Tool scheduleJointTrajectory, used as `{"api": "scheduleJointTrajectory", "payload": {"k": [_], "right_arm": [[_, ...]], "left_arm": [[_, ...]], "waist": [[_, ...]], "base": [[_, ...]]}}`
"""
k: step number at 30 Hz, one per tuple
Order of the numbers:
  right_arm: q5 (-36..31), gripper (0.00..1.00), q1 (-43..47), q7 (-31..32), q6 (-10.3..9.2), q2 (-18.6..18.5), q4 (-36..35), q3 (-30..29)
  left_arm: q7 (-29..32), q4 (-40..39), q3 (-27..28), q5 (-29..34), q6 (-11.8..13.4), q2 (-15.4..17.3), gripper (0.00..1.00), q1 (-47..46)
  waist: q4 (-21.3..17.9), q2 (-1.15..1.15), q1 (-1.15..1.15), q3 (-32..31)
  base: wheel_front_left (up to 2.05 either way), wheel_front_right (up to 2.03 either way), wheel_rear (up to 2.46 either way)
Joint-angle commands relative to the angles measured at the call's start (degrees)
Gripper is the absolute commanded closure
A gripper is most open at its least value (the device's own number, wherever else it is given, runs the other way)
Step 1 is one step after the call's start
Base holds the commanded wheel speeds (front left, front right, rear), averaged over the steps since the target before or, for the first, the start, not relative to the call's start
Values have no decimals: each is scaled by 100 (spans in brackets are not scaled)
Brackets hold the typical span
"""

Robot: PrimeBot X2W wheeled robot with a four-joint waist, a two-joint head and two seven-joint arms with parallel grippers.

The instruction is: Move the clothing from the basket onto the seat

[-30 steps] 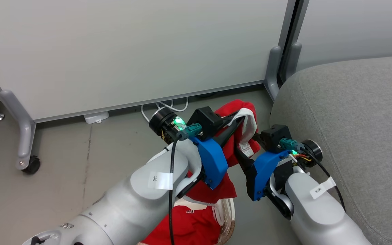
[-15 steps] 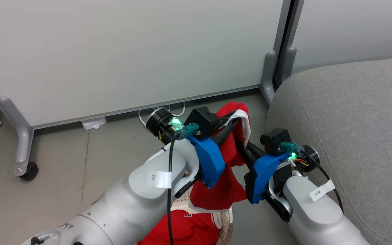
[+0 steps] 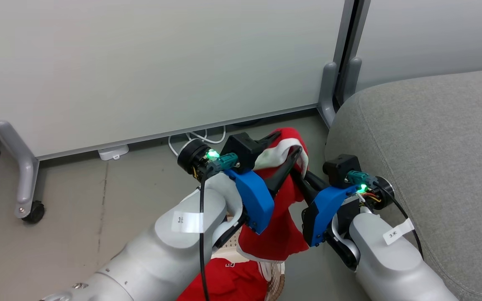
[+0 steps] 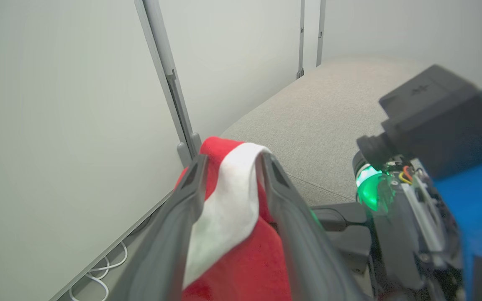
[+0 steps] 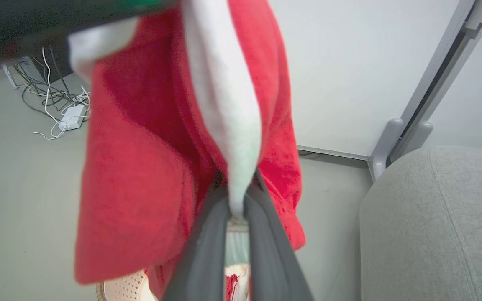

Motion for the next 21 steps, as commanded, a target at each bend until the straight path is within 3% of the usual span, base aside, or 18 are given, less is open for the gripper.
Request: {"api": "scheduleJointTrajectory", "payload": {"k": [1,13,21], "right_arm": [[27,100,-87,-62,1,-14,10,-9],[57,100,-164,-177,1,-13,90,-139],[33,100,-195,-230,1,-12,91,-222]], "left_arm": [[-29,-49,123,-14,-8,47,0,163],[-28,-925,1346,464,107,557,0,1527],[-29,-1916,2395,1252,222,1007,0,2625]], "waist": [[-3,0,0,3],[52,0,0,57],[21,0,0,100]], "base": [[0,0,0],[0,0,0],[0,0,0]]}}
